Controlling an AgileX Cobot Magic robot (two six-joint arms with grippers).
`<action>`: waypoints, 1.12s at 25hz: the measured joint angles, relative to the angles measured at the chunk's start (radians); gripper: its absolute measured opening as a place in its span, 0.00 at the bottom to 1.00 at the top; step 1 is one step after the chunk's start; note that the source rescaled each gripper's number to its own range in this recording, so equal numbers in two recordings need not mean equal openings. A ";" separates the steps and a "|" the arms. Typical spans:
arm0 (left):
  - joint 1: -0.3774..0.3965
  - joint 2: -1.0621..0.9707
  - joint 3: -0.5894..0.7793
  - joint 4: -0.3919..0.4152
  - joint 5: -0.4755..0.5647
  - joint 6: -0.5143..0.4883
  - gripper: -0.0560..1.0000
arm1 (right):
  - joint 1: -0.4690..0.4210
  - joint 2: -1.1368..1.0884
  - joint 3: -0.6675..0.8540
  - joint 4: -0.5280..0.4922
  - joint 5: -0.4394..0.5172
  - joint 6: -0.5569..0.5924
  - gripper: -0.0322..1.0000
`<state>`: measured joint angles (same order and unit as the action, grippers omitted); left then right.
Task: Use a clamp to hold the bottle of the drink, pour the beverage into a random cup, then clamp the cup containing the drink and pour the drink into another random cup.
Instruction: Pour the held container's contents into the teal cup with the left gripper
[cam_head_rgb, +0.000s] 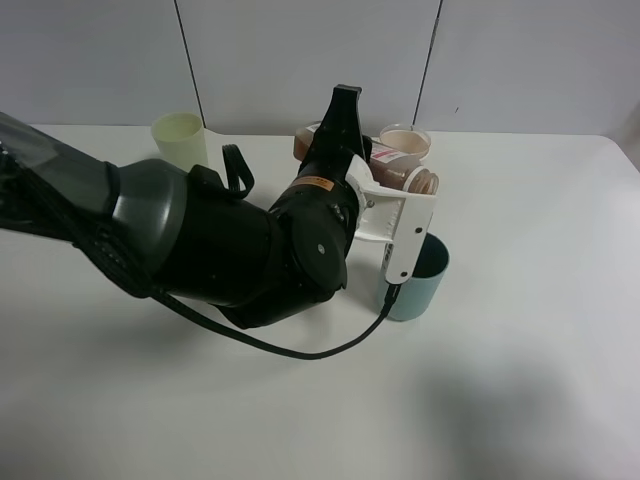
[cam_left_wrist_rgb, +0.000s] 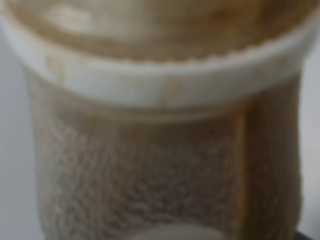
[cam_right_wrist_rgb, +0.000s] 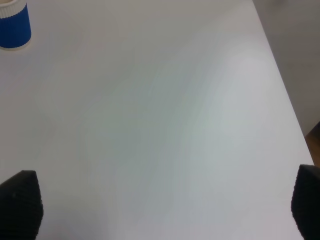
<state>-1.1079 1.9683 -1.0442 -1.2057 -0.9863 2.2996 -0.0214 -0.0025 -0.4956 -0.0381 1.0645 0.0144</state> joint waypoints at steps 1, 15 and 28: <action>0.000 0.000 0.000 0.001 -0.003 0.000 0.07 | 0.000 0.000 0.000 0.000 0.000 0.000 1.00; 0.000 0.000 0.000 0.020 -0.032 0.000 0.07 | 0.000 0.000 0.000 0.000 0.000 0.000 1.00; 0.010 0.000 0.000 0.032 -0.034 0.000 0.07 | 0.000 0.000 0.000 0.000 0.000 0.000 1.00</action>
<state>-1.0981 1.9683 -1.0442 -1.1741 -1.0199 2.2996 -0.0214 -0.0025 -0.4956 -0.0381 1.0645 0.0144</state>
